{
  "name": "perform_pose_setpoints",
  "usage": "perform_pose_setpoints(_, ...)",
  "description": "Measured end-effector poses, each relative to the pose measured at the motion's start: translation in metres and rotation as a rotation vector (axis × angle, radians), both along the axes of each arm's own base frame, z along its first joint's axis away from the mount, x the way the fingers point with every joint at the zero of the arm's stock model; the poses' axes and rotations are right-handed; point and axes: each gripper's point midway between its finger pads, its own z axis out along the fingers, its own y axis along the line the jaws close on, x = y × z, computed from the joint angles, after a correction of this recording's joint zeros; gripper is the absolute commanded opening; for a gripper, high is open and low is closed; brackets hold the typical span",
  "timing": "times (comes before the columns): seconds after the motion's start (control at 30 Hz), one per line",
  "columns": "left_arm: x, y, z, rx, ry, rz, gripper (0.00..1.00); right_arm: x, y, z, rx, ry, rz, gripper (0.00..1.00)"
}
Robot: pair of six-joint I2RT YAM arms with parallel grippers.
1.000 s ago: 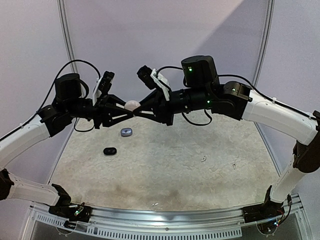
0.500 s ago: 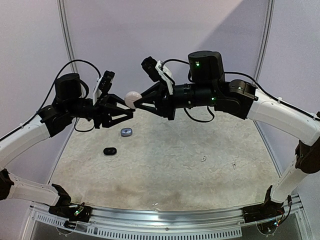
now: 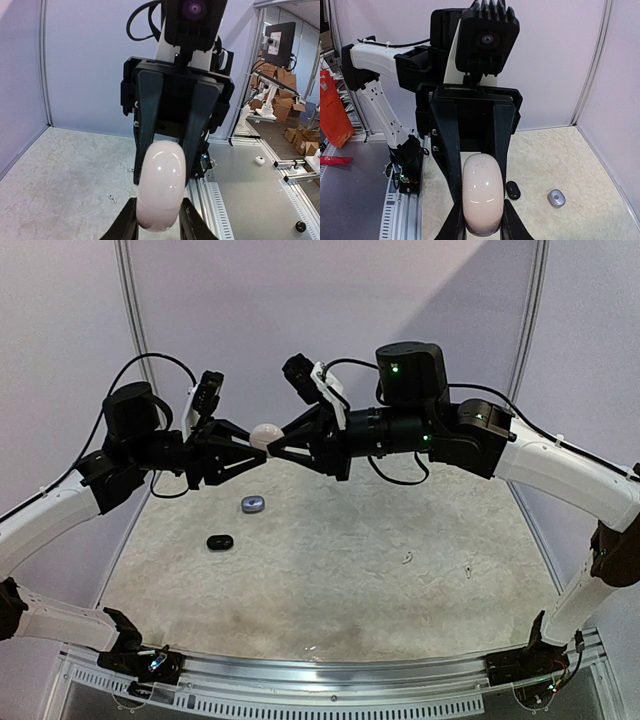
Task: Insert the wireless bluetooth earbuds into the charging case
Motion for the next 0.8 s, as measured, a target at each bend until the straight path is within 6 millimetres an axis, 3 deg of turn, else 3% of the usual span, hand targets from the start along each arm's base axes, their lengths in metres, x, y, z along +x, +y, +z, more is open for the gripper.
perform_pose_setpoints(0.17, 0.0, 0.0, 0.002, -0.006, -0.014, 0.0, 0.0, 0.0, 0.0, 0.0, -0.001, 0.007, 0.001, 0.0)
perform_pose_setpoints(0.3, 0.0, 0.0, 0.002, -0.008, -0.014, 0.0, 0.0, -0.001, 0.0, 0.001, 0.0, 0.007, 0.003, 0.01)
perform_pose_setpoints(0.43, 0.0, 0.0, 0.002, -0.008, -0.014, 0.0, 0.0, 0.0, 0.0, 0.001, 0.0, 0.008, 0.002, 0.52)
perform_pose_setpoints(0.5, 0.0, 0.0, 0.002, -0.007, -0.016, -0.001, 0.0, 0.002, 0.001, 0.001, -0.002, 0.004, -0.009, 0.62)
perform_pose_setpoints(0.8, -0.001, 0.0, -0.009, 0.032, -0.116, -0.01, 0.0, 0.017, -0.001, -0.009, -0.034, 0.017, -0.105, 0.62)
